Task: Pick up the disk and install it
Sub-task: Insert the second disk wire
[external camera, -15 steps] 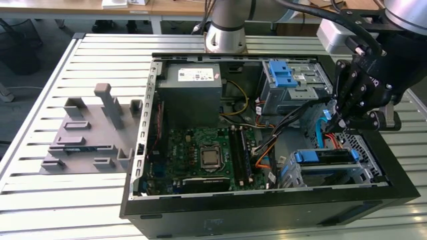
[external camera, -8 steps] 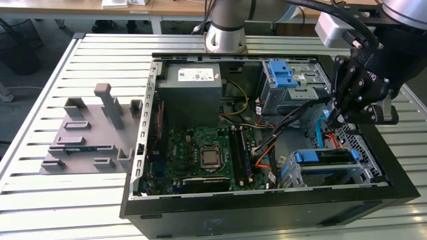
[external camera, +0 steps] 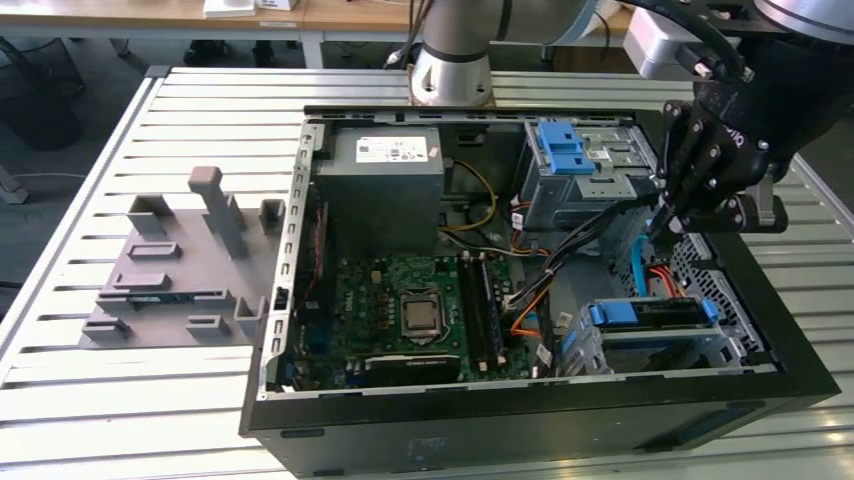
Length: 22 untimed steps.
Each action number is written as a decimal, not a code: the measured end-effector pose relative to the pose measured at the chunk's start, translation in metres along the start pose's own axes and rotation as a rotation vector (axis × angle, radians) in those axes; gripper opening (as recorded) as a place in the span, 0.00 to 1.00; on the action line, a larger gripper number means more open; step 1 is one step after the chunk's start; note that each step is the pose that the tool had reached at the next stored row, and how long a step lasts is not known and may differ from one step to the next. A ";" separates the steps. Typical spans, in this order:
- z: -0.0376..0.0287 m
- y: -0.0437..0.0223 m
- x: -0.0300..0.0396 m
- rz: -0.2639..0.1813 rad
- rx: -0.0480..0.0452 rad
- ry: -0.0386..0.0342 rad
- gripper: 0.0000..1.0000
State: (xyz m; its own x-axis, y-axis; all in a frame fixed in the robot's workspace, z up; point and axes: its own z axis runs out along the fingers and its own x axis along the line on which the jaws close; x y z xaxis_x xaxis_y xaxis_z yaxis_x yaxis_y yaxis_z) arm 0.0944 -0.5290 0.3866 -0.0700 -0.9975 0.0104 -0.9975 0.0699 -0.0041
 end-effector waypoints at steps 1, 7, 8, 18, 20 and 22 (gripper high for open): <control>0.0000 0.0000 -0.0002 0.000 0.0002 0.0018 0.11; 0.0005 0.0004 -0.0041 0.000 0.0012 0.0166 0.12; 0.0006 0.0004 -0.0053 0.000 0.0012 0.0167 0.12; 0.0031 0.0007 -0.0097 0.000 0.0027 0.0380 0.25; 0.0039 0.0008 -0.0103 0.000 0.0030 0.0423 0.25; 0.0048 0.0008 -0.0105 0.000 0.0034 0.0487 0.25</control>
State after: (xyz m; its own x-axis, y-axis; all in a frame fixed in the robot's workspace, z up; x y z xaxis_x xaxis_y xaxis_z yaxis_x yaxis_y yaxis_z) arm 0.0943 -0.5185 0.3817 -0.0700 -0.9958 0.0590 -0.9975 0.0697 -0.0075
